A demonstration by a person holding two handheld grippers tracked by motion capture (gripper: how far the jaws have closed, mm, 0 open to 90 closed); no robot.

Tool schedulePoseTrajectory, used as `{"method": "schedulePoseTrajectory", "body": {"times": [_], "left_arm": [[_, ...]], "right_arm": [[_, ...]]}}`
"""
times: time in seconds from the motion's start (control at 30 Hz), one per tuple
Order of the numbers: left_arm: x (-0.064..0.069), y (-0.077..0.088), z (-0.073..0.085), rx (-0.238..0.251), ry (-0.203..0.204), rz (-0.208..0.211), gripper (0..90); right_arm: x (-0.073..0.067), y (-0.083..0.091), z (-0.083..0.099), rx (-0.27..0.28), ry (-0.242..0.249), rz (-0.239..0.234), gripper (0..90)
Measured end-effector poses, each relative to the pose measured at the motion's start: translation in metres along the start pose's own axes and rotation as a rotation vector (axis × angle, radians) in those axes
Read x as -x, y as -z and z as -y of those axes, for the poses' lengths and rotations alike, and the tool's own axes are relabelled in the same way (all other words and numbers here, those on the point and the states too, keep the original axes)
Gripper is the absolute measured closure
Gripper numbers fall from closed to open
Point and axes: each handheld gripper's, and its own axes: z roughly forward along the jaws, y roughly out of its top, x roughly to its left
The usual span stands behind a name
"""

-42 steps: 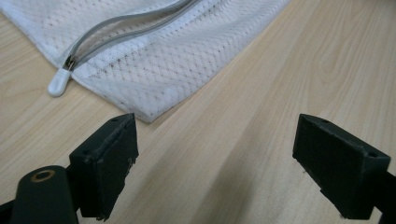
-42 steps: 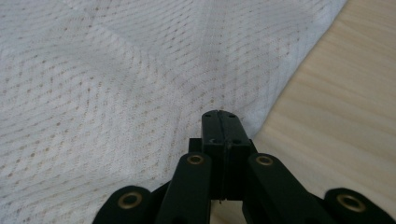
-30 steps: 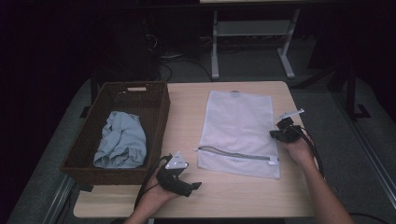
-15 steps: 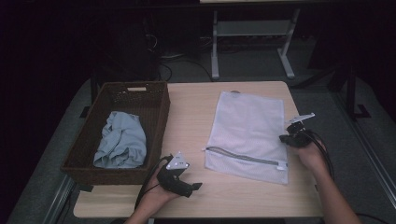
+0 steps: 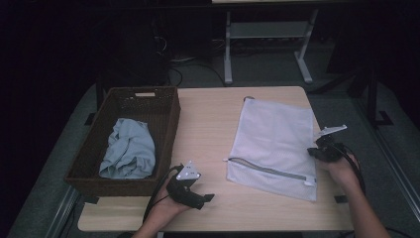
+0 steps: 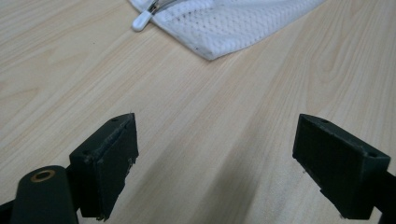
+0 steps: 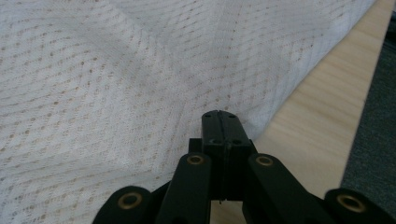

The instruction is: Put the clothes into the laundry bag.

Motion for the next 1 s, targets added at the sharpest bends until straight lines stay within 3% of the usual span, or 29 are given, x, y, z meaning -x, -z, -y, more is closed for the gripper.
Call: {"method": "schedulePoseTrajectory", "body": {"times": [0.77, 1.0], "left_arm": [[0.002, -0.003, -0.001, -0.01, -0.009, 0.004, 13.6], [0.002, -0.002, -0.001, -0.004, -0.006, 0.007, 13.6]], "right_arm": [[0.029, 0.026, 0.04, -0.009, -0.083, 0.051, 89.4], [0.024, 0.037, 0.041, 0.049, -0.093, 0.031, 89.4]]}}
